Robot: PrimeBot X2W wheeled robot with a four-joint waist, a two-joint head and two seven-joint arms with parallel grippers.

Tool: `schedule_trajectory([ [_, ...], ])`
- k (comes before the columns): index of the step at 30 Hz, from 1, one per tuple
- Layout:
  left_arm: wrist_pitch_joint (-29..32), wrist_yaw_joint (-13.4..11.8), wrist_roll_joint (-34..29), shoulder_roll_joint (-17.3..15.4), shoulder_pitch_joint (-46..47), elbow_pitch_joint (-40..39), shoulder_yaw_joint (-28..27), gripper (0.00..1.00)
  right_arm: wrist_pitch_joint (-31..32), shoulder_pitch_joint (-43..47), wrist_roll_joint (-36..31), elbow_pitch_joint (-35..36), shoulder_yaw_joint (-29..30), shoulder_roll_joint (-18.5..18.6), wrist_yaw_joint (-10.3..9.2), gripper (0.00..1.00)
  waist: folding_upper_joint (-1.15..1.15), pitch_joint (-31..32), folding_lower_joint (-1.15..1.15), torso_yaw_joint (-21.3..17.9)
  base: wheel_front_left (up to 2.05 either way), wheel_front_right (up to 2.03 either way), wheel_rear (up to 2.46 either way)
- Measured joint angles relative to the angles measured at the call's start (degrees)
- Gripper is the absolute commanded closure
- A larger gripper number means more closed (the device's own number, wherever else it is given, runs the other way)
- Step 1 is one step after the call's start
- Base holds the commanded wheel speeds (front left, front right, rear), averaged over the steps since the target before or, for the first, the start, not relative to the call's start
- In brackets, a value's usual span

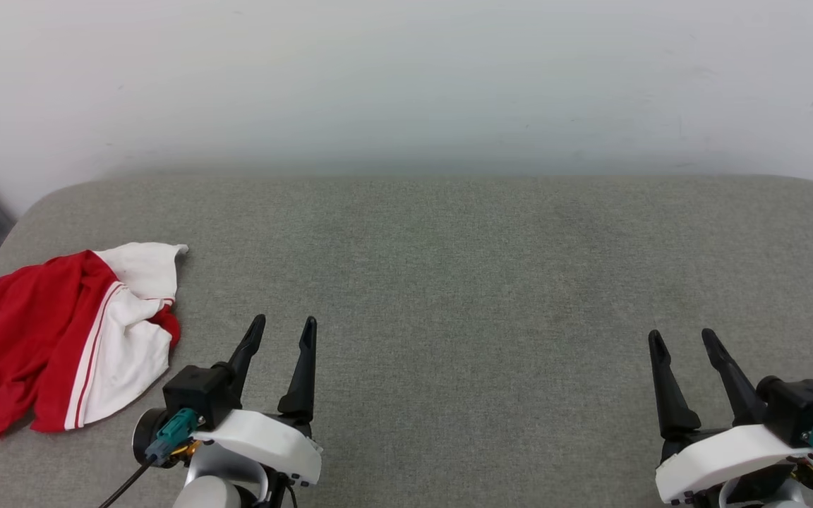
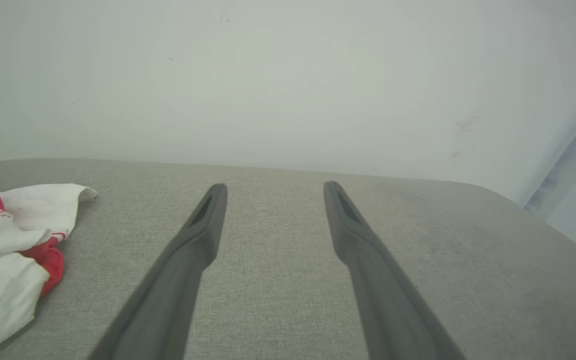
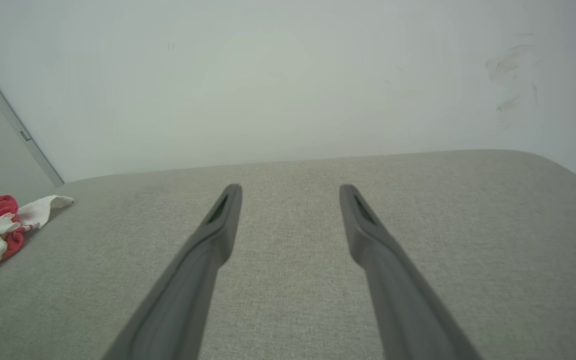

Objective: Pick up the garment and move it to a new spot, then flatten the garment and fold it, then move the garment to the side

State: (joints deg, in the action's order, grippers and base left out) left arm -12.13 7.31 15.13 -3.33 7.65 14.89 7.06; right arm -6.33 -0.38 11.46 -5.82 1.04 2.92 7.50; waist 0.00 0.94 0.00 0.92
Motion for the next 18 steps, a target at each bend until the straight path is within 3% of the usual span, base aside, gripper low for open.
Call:
schedule_trajectory([
  [18,-2.02,-0.76,-7.76,0.05,1.05,1.96,0.36,0.00,-0.73,0.43,-5.99,0.43,0.45,0.00,0.00,0.00,0.00,0.01,0.00,0.18,0.00,0.00,0.00],
])
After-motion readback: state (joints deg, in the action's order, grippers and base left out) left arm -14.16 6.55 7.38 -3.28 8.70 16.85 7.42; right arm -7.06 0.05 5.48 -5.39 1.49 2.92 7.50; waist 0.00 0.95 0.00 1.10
